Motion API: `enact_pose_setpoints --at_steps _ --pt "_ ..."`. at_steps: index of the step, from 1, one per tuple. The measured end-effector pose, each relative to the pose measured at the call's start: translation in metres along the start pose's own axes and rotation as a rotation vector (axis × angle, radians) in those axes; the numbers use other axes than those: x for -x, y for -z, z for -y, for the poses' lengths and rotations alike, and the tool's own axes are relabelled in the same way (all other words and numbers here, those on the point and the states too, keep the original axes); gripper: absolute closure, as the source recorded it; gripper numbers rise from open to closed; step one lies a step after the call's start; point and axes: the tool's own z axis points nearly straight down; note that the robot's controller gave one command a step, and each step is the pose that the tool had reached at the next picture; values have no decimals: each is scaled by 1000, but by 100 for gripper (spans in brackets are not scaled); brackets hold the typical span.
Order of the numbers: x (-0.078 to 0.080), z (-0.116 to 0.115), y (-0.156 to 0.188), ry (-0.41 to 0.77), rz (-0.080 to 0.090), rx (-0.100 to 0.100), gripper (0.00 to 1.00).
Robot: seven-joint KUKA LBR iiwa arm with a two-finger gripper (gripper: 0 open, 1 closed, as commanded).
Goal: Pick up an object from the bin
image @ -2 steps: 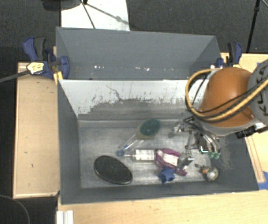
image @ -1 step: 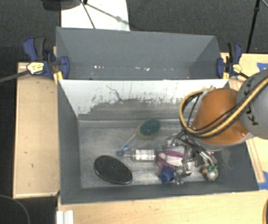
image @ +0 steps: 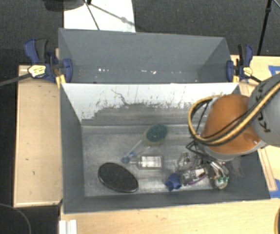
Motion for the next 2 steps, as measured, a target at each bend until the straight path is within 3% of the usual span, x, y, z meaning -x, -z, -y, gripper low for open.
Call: enact_pose_setpoints --at_steps 1,2 --pt "12 -1 1 1 52 -3 0" --pt "0 22 -14 120 36 -2 0"
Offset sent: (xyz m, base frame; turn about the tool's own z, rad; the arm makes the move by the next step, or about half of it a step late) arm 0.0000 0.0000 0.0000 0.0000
